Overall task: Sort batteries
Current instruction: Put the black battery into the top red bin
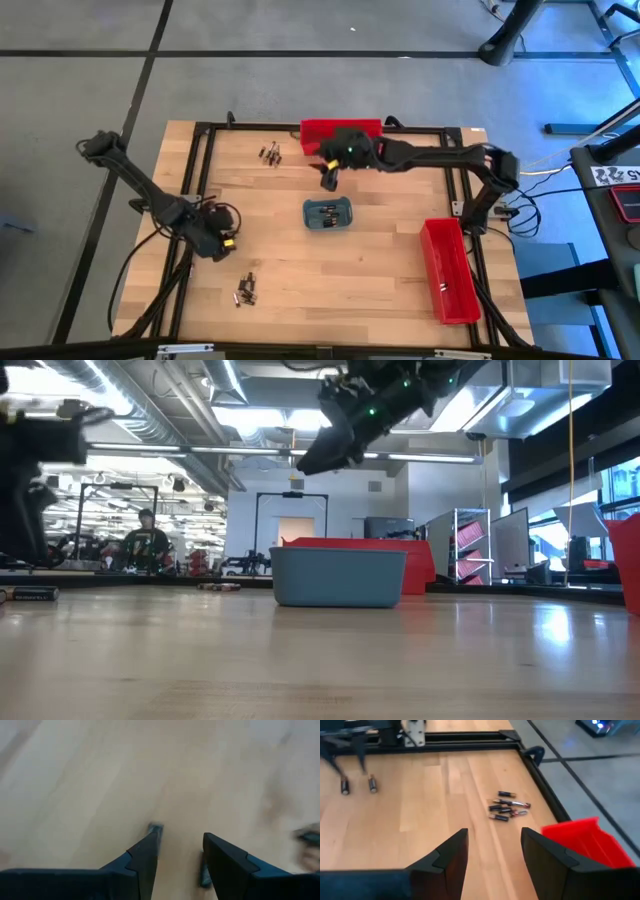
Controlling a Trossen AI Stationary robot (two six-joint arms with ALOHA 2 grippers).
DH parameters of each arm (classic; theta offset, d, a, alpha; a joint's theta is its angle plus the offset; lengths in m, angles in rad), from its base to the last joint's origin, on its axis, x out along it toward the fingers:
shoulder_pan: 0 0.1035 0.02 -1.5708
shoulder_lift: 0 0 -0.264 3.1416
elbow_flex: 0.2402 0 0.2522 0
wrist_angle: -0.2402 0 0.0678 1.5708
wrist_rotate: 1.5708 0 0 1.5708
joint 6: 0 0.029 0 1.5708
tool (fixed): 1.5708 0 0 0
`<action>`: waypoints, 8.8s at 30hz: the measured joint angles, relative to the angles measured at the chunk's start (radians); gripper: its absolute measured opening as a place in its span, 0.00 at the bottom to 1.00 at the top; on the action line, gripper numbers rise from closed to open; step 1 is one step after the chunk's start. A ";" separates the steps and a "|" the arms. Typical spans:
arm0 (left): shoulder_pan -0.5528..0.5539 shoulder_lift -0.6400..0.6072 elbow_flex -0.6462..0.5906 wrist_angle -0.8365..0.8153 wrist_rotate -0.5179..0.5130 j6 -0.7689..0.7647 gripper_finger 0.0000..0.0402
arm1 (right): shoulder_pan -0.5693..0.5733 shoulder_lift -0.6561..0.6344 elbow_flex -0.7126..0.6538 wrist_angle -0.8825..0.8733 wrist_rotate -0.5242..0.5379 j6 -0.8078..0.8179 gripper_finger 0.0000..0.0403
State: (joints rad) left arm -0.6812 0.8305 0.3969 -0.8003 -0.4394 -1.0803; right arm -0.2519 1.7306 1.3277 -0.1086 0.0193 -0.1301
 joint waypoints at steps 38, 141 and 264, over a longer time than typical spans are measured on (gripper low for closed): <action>-0.027 -0.001 -0.181 0.398 -0.357 0.197 0.08 | 0.078 0.003 -0.256 0.469 -0.182 -0.004 0.45; 0.095 -0.013 -0.176 1.072 -0.349 0.893 0.41 | -0.449 0.234 0.157 -0.419 -0.135 0.322 0.11; 0.265 -0.015 -0.204 0.142 -0.044 0.180 0.30 | 0.199 -0.267 -0.538 0.351 0.145 0.081 0.53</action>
State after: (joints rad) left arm -0.4160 0.8154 0.1925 -0.6584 -0.4833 -0.9006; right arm -0.0528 1.4639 0.7896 0.2424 0.1642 -0.0490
